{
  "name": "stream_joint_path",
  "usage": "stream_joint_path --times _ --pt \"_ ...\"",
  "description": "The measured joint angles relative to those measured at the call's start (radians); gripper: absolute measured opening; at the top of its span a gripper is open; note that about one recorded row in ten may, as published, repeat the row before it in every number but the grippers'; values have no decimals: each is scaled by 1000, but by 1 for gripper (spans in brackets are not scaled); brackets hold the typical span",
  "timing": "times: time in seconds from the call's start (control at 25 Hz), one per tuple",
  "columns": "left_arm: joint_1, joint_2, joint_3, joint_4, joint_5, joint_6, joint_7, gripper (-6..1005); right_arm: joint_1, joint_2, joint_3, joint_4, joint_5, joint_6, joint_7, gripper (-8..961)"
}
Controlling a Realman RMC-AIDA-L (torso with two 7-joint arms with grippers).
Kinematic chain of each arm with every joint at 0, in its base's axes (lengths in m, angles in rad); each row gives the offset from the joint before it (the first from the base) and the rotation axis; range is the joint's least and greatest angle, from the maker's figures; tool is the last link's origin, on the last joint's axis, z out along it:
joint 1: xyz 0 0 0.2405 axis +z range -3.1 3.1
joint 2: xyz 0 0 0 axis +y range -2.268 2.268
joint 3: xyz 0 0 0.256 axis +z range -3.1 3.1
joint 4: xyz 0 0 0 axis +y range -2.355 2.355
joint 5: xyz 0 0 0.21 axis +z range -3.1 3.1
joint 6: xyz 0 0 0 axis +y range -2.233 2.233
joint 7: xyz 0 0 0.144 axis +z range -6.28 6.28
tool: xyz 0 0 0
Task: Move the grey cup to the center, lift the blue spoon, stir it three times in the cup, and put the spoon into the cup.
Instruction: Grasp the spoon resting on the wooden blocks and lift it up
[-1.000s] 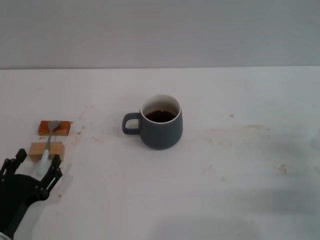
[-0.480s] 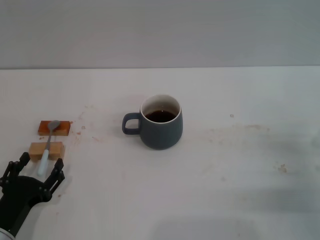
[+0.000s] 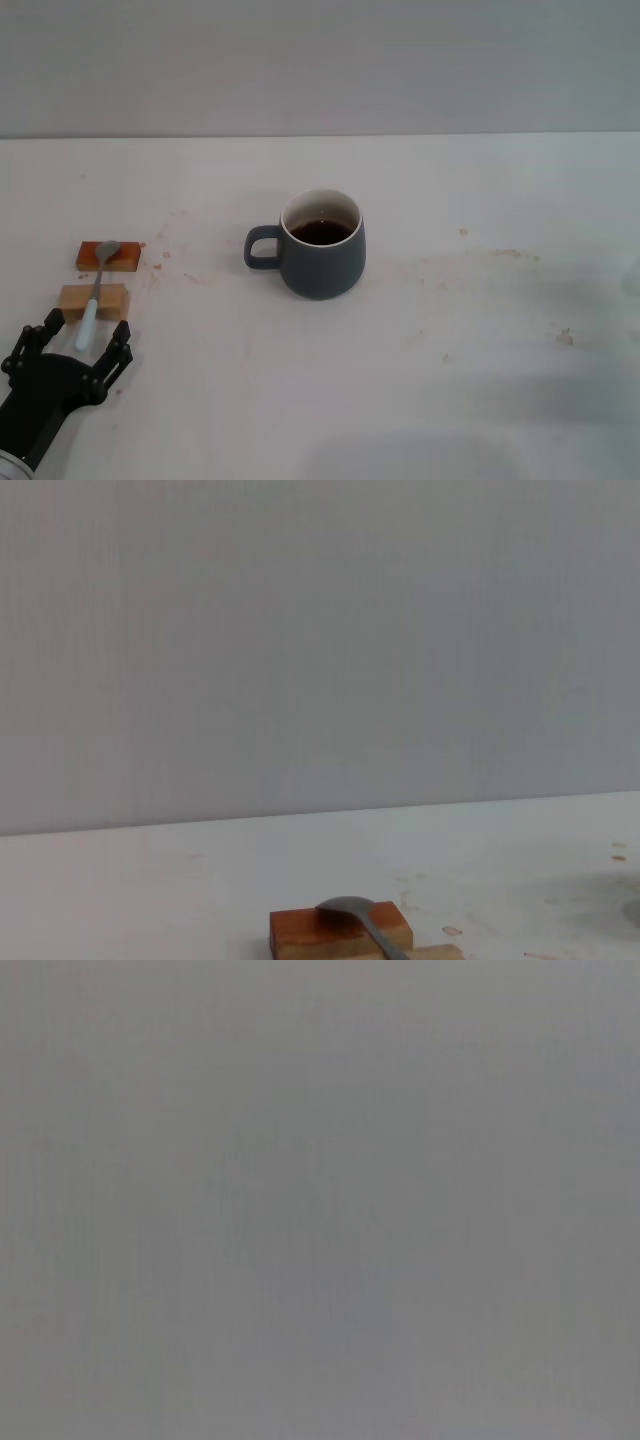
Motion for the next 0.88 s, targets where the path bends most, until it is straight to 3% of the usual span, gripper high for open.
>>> stream_joint_path --times 0.6,0.88 --pt "-1 2 -10 -3 -3 -15 -2 756 -1 0 0 0 -5 0 -1 -1" --pt "1 4 -9 -5 -11 -15 -2 574 -2 0 0 0 -6 -1 -1 -1"
